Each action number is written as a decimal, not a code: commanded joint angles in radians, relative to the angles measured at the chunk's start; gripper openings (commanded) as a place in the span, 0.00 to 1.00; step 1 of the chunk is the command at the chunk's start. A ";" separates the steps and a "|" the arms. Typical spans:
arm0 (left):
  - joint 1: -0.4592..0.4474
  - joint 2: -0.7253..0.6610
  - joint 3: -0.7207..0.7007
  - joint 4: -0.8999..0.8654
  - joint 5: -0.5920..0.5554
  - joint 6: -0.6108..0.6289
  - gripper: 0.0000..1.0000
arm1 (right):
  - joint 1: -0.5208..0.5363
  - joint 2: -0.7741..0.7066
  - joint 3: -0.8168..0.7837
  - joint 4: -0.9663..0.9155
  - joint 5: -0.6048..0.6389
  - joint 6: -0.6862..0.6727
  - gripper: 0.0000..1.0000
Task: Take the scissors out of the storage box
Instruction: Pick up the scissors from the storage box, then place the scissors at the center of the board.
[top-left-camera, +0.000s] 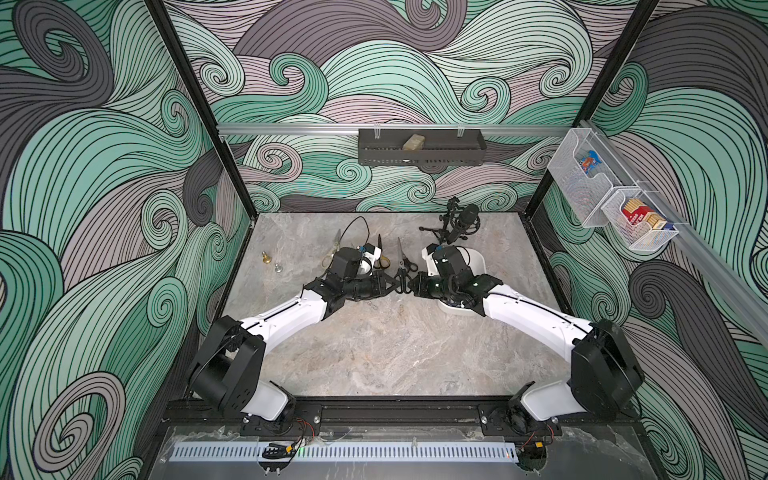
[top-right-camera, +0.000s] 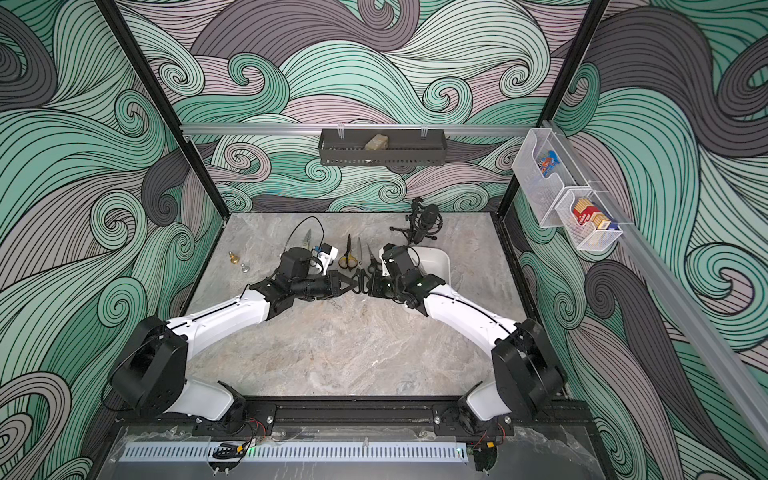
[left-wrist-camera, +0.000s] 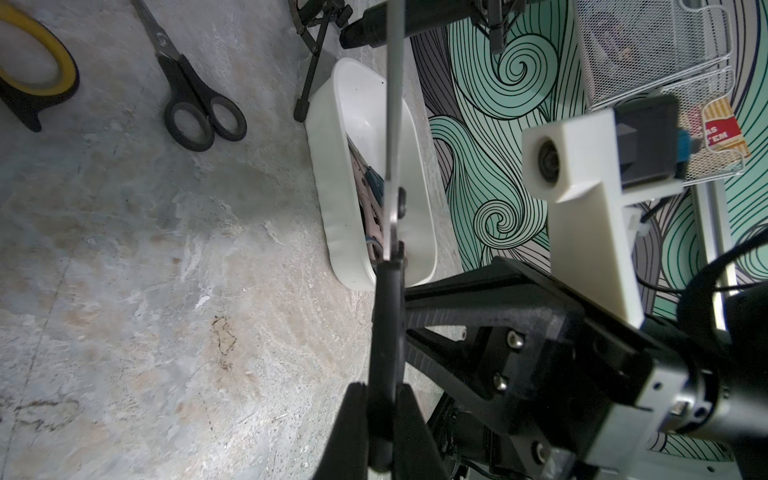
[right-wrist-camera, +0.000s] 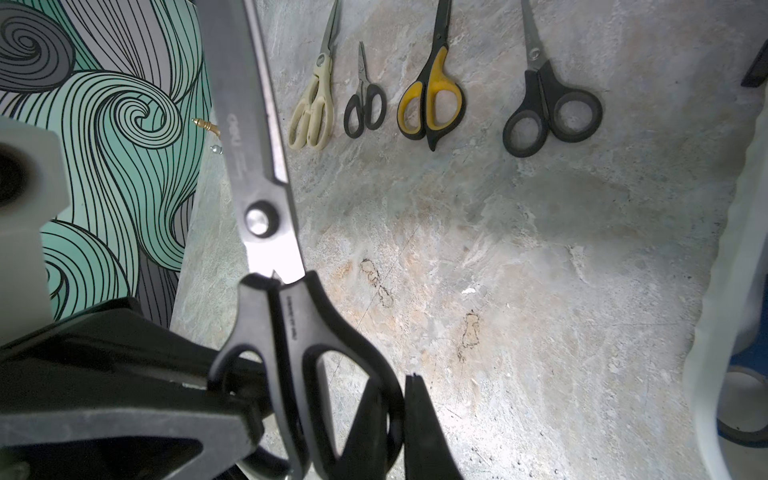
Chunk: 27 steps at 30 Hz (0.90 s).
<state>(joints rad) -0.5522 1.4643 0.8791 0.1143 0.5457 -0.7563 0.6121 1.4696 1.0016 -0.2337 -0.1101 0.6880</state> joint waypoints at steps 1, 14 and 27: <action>-0.009 0.008 0.018 0.017 0.001 0.002 0.11 | 0.009 -0.025 0.010 0.046 -0.035 -0.001 0.11; 0.095 -0.015 -0.017 -0.195 0.020 0.170 0.12 | -0.044 -0.080 -0.029 0.049 -0.023 -0.032 0.73; 0.466 0.055 0.009 -0.612 -0.003 0.573 0.10 | -0.085 -0.053 -0.130 0.048 -0.074 -0.102 0.74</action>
<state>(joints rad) -0.0921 1.4906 0.8360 -0.3847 0.5785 -0.2924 0.5285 1.3960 0.8993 -0.1886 -0.1509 0.6155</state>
